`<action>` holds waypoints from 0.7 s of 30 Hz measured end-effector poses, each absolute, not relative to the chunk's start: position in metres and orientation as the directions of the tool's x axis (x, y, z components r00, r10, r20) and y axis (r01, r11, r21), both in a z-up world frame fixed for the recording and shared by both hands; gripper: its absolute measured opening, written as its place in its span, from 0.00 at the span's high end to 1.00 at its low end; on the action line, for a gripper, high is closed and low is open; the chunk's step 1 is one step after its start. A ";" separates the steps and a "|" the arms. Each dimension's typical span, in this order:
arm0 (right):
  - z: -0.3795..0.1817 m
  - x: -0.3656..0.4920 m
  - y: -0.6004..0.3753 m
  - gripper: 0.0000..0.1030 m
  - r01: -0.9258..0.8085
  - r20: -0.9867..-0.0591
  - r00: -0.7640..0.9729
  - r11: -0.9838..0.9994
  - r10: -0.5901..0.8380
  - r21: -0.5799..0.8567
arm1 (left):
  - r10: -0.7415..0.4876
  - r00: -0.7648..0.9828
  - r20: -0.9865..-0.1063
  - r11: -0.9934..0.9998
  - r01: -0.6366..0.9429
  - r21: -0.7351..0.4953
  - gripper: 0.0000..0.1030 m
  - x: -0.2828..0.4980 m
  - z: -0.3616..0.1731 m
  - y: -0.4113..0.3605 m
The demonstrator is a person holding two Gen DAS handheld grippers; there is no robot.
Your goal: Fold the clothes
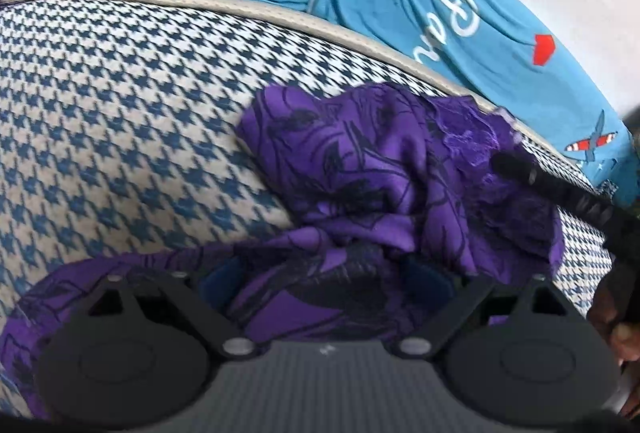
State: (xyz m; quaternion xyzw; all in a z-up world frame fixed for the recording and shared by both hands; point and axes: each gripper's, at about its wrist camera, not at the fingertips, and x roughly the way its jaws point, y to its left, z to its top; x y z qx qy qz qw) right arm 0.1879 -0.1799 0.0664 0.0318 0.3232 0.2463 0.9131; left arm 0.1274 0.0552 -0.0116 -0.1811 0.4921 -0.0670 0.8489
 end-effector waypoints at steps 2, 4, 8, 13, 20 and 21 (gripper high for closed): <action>0.075 0.184 -0.176 0.90 -0.483 -0.536 0.657 0.842 0.530 0.240 | -0.297 0.506 -0.810 0.922 -0.068 -0.381 0.10 0.124 -0.009 0.058; 0.081 0.180 -0.167 0.86 -0.539 -0.507 0.634 0.804 0.584 0.251 | -0.302 0.506 -0.808 0.919 -0.072 -0.389 0.11 0.120 -0.006 0.061; 0.079 0.174 -0.138 0.72 -0.640 -0.505 0.566 0.733 0.652 0.229 | -0.312 0.505 -0.805 0.911 -0.080 -0.404 0.10 0.112 -0.001 0.066; 0.070 0.160 -0.106 0.68 -0.717 -0.544 0.513 0.680 0.664 0.153 | -0.264 0.526 -0.809 0.930 -0.083 -0.357 0.09 0.101 0.012 0.076; 0.060 0.156 -0.085 0.61 -0.733 -0.578 0.519 0.675 0.629 0.077 | -0.149 0.533 -0.833 0.967 -0.099 -0.236 0.06 0.092 0.019 0.091; 0.059 0.156 -0.083 0.61 -0.734 -0.582 0.522 0.676 0.624 0.067 | -0.143 0.531 -0.835 0.969 -0.097 -0.227 0.06 0.092 0.019 0.092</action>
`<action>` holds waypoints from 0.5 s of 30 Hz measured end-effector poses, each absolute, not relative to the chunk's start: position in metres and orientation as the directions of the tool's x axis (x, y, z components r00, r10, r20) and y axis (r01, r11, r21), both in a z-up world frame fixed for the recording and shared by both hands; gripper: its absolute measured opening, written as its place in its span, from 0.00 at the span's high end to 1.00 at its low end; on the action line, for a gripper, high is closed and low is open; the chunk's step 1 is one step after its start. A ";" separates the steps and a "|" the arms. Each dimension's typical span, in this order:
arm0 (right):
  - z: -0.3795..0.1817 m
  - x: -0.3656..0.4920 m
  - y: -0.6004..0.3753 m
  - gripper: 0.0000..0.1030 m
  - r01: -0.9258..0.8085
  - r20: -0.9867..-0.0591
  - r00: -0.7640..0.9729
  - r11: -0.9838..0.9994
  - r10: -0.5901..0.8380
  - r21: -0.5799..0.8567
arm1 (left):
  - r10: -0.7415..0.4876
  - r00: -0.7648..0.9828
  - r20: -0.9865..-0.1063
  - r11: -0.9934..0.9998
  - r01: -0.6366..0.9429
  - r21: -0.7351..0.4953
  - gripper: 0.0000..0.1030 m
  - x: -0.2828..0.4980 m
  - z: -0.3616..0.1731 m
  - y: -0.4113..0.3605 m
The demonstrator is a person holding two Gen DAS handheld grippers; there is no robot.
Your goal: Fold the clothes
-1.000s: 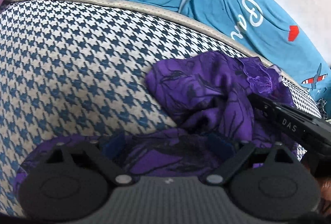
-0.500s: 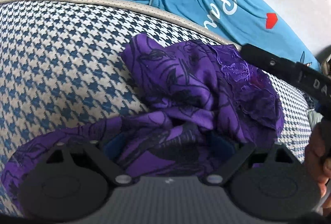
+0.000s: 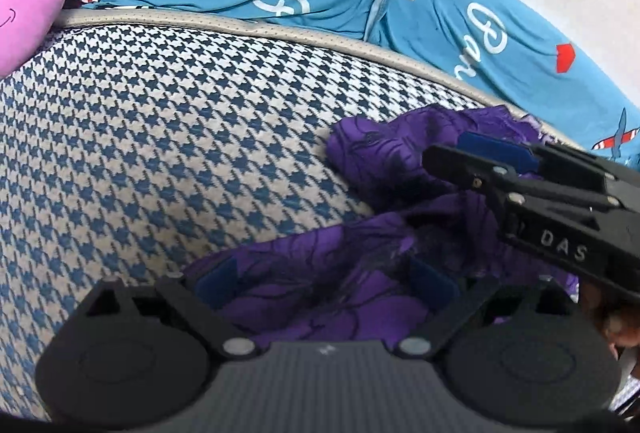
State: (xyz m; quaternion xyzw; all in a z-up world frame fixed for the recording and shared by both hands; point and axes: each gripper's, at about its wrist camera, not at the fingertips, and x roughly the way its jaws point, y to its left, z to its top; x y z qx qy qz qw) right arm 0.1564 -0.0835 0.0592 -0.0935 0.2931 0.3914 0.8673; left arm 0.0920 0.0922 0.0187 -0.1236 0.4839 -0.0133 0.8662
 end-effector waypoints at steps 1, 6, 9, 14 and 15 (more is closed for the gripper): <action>0.058 0.157 -0.082 0.61 -0.734 -0.585 0.525 0.677 0.619 0.057 | -0.138 0.532 -0.836 0.971 -0.096 -0.221 0.06 0.092 0.019 0.093; 0.053 0.158 -0.072 0.60 -0.735 -0.599 0.540 0.678 0.591 0.007 | -0.150 0.549 -0.823 0.965 -0.099 -0.242 0.05 0.090 0.026 0.104; 0.050 0.159 -0.066 0.60 -0.734 -0.607 0.550 0.678 0.574 -0.024 | -0.172 0.562 -0.809 0.958 -0.094 -0.270 0.04 0.091 0.035 0.113; 0.039 0.162 -0.053 0.60 -0.735 -0.650 0.552 0.673 0.523 -0.082 | -0.120 0.551 -0.826 0.966 -0.128 -0.226 0.03 0.091 0.034 0.126; 0.035 0.163 -0.051 0.59 -0.735 -0.660 0.551 0.672 0.511 -0.094 | -0.118 0.548 -0.828 0.965 -0.132 -0.225 0.03 0.091 0.033 0.129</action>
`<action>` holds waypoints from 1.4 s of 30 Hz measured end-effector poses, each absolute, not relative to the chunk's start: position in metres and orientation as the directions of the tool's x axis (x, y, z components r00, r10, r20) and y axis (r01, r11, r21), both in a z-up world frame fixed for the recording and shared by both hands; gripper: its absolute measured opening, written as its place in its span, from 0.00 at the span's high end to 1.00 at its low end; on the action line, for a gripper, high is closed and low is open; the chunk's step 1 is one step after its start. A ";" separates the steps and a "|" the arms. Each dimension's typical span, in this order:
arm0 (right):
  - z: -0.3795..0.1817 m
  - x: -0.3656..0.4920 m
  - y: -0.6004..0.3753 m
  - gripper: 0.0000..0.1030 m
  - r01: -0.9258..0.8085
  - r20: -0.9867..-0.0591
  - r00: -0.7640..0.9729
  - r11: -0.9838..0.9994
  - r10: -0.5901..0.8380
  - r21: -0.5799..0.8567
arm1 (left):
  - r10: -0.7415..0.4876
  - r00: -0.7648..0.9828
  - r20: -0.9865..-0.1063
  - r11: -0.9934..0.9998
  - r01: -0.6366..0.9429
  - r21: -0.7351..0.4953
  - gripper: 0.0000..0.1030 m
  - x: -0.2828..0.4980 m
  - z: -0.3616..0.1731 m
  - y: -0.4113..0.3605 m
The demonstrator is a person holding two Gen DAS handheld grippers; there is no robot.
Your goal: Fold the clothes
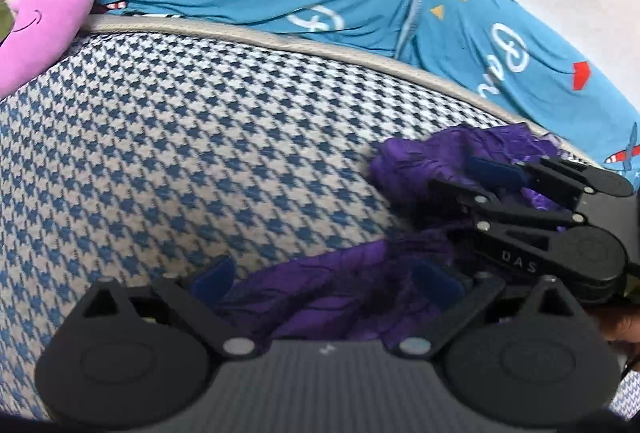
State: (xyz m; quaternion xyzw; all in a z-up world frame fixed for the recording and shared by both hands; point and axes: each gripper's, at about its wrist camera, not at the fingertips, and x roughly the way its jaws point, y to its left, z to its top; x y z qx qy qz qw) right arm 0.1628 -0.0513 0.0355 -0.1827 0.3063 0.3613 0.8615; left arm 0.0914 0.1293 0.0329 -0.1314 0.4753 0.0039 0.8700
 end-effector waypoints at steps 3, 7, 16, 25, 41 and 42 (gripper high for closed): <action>0.025 0.164 -0.045 0.56 -0.734 -0.690 0.551 0.666 0.469 -0.133 | -0.114 0.539 -0.835 0.965 -0.140 -0.223 0.03 0.092 0.030 0.136; 0.014 0.163 -0.038 0.56 -0.726 -0.700 0.571 0.662 0.428 -0.187 | -0.119 0.527 -0.841 0.961 -0.151 -0.230 0.03 0.092 0.027 0.141; 0.009 0.170 -0.032 0.87 -0.678 -0.694 0.609 0.707 0.384 -0.203 | -0.123 0.520 -0.845 0.957 -0.164 -0.240 0.03 0.092 0.025 0.146; 0.087 0.167 -0.038 0.89 -0.627 -0.443 0.679 0.776 0.585 0.063 | -0.097 0.571 -0.815 0.945 -0.205 -0.256 0.03 0.092 0.040 0.162; 0.114 0.159 -0.024 0.72 -0.692 -0.255 0.583 0.636 0.772 0.343 | 0.039 0.650 -0.759 0.892 -0.365 -0.267 0.03 0.076 0.063 0.204; 0.112 0.161 -0.025 0.72 -0.681 -0.273 0.595 0.655 0.756 0.328 | 0.027 0.652 -0.758 0.894 -0.355 -0.274 0.03 0.076 0.063 0.202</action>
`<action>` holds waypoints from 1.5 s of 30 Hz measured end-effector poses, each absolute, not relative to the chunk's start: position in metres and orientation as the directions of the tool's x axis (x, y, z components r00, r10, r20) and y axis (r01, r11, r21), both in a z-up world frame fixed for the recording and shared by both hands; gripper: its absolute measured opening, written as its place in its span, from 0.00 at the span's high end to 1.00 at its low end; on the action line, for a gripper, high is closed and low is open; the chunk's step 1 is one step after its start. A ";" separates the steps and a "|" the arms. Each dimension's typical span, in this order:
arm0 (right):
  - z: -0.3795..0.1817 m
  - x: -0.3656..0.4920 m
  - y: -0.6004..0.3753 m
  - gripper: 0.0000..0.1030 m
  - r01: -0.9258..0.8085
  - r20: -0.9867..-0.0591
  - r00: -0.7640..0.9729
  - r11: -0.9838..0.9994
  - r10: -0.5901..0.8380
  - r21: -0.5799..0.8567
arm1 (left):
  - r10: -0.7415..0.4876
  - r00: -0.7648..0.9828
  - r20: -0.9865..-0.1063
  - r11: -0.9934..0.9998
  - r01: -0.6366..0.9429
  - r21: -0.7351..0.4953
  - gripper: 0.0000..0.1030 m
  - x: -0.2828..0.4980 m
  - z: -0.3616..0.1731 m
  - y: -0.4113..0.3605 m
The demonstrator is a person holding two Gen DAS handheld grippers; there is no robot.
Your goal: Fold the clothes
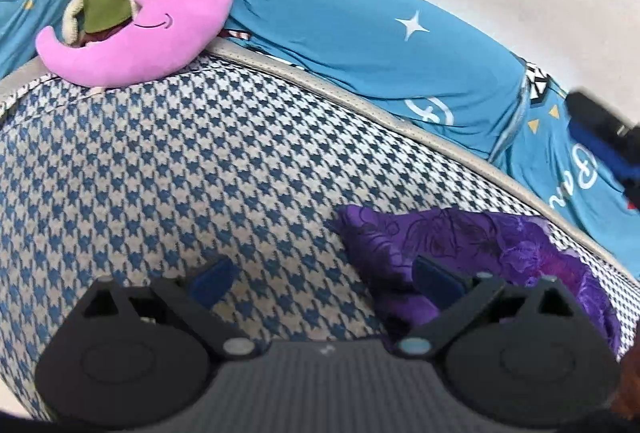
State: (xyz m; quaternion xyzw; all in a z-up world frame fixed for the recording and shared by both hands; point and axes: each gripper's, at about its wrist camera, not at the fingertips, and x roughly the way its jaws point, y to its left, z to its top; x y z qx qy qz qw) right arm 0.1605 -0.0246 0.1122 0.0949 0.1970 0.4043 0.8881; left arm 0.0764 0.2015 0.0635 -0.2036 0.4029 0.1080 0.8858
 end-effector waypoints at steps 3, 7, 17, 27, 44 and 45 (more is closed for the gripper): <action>0.105 0.160 -0.029 0.72 -0.653 -0.330 0.616 0.698 0.715 0.295 | -0.009 0.656 -0.754 0.898 -0.327 -0.295 0.01 0.078 0.065 0.195; 0.094 0.161 -0.037 0.71 -0.622 -0.392 0.630 0.738 0.670 0.262 | -0.046 0.656 -0.753 0.904 -0.293 -0.311 0.00 0.082 0.065 0.182; 0.088 0.166 -0.070 0.66 -0.542 -0.457 0.678 0.811 0.576 0.219 | -0.088 0.653 -0.752 0.928 -0.220 -0.300 0.00 0.092 0.060 0.143; 0.085 0.175 -0.139 0.65 -0.440 -0.500 0.726 0.878 0.472 0.189 | -0.105 0.644 -0.758 0.943 -0.179 -0.282 0.00 0.101 0.054 0.113; 0.048 0.205 -0.218 0.53 -0.287 -0.589 0.748 0.949 0.305 0.126 | -0.118 0.637 -0.762 0.954 -0.140 -0.264 0.00 0.118 0.050 0.075; 0.046 0.208 -0.221 0.52 -0.280 -0.591 0.749 0.951 0.301 0.129 | -0.118 0.634 -0.764 0.955 -0.137 -0.262 0.00 0.120 0.049 0.073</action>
